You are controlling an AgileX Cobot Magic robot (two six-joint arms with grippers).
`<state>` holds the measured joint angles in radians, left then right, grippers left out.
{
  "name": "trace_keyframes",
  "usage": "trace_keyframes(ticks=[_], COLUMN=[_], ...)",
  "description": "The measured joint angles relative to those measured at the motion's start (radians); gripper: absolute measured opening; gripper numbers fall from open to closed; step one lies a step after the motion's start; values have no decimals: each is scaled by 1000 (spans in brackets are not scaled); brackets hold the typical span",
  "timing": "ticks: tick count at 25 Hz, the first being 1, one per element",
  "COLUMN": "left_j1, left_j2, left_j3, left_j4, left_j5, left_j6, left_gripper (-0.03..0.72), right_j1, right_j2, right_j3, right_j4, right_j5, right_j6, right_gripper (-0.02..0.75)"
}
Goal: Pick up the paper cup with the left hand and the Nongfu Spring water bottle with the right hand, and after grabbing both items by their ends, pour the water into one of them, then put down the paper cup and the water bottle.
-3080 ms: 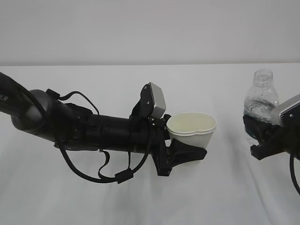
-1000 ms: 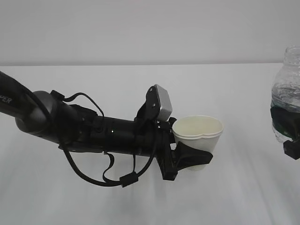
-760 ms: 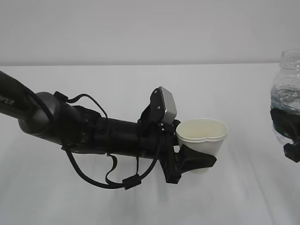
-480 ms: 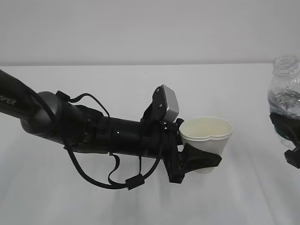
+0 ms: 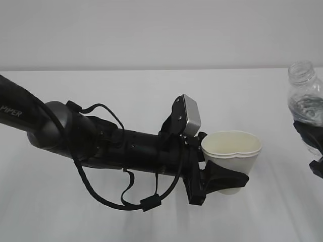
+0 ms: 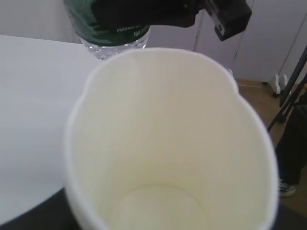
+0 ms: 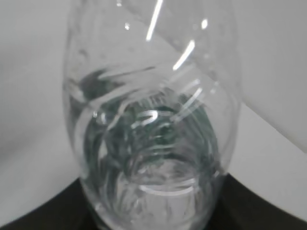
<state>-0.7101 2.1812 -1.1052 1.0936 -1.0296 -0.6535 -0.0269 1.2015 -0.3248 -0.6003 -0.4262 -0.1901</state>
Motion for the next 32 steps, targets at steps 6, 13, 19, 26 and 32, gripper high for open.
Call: trace_keyframes(ticks=[6,13,19,26,32], left_j1=[0,0,0,-7,-49], left_j2=[0,0,0,0,0], left_j3=[-17,-21,-21,-21,-22], left_j4=[0,-2,-2,-4,7], left_j5=[0,-1,-2,-18,-18], left_j6=[-2,-2,-2,-2,-2], left_gripper=[399,399,398,398,397], right_j1=[0,0,0,0,0], right_j2=[0,0,0,0,0], right_j3=[0,-1,-1,-1,-1], right_j4=[-65,-83,-83,-83,-83], right_j5=[0,7,9,9,11], right_j6=[-14,-84,-162,-225,-254], right_gripper=[354,354,353,353,353])
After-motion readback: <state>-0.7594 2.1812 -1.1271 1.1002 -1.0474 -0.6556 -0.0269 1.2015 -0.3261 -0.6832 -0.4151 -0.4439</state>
